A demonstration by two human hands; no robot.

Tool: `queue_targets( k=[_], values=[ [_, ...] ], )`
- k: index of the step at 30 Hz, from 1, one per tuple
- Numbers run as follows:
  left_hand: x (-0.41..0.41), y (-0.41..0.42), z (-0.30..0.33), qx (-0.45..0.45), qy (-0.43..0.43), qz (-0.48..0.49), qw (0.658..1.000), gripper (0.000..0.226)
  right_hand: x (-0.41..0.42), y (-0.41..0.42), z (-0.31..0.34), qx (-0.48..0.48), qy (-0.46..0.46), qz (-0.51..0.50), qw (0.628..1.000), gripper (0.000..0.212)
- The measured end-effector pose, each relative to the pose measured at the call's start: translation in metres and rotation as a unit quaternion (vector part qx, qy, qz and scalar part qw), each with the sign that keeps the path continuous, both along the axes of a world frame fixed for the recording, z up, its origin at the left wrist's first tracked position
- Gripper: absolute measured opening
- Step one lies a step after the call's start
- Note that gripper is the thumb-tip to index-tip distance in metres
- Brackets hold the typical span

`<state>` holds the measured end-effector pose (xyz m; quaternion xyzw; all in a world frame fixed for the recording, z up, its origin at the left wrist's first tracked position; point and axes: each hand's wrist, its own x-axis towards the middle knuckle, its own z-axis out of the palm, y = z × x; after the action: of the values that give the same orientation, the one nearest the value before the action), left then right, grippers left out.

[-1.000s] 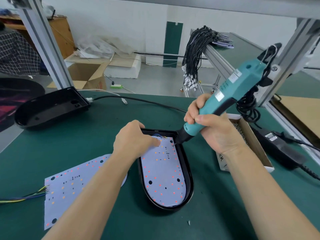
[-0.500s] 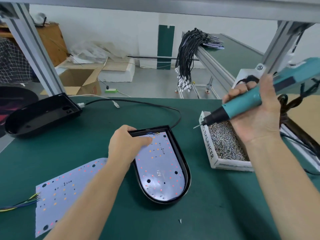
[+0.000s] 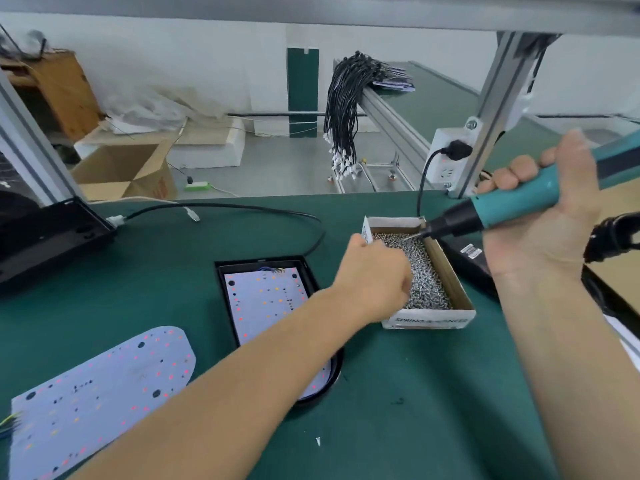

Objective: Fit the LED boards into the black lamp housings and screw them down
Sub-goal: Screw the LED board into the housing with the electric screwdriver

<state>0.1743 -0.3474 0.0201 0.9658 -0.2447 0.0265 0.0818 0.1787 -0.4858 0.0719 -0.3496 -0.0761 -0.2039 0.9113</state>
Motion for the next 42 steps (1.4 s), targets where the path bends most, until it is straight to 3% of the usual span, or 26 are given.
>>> queue_targets(
  k=[5,11,20,25,29,33,37,42],
  values=[
    [0.010,-0.024,-0.002,0.101,0.039,0.021,0.994,0.016,-0.002,-0.001,-0.004,-0.002,0.015,-0.011,1.000,0.023],
    [0.009,-0.028,-0.003,0.118,0.035,0.000,0.992,0.030,-0.005,-0.001,-0.004,0.000,0.026,-0.010,1.000,0.020],
    [0.008,-0.009,-0.015,-0.063,0.066,0.021,0.996,0.013,-0.008,-0.005,0.002,-0.003,0.024,-0.020,0.999,0.019],
    [0.002,0.000,-0.019,-0.135,0.035,0.032,0.990,0.013,-0.009,-0.006,0.001,0.001,0.028,-0.018,0.999,0.021],
    [-0.001,-0.004,-0.013,-0.170,0.071,0.056,0.981,0.017,-0.010,-0.004,0.001,0.001,0.032,-0.025,0.999,0.021],
    [0.001,0.002,-0.002,-0.292,0.134,0.105,0.941,0.018,-0.011,-0.005,0.002,0.014,0.024,-0.012,1.000,0.027],
    [-0.001,0.019,0.000,-0.447,0.191,0.131,0.864,0.015,-0.014,0.000,0.006,0.016,-0.026,0.052,0.998,0.057],
    [-0.005,0.026,0.000,-0.576,0.261,0.155,0.759,0.017,-0.014,0.011,0.008,-0.001,-0.042,0.057,0.997,0.047]
  ],
)
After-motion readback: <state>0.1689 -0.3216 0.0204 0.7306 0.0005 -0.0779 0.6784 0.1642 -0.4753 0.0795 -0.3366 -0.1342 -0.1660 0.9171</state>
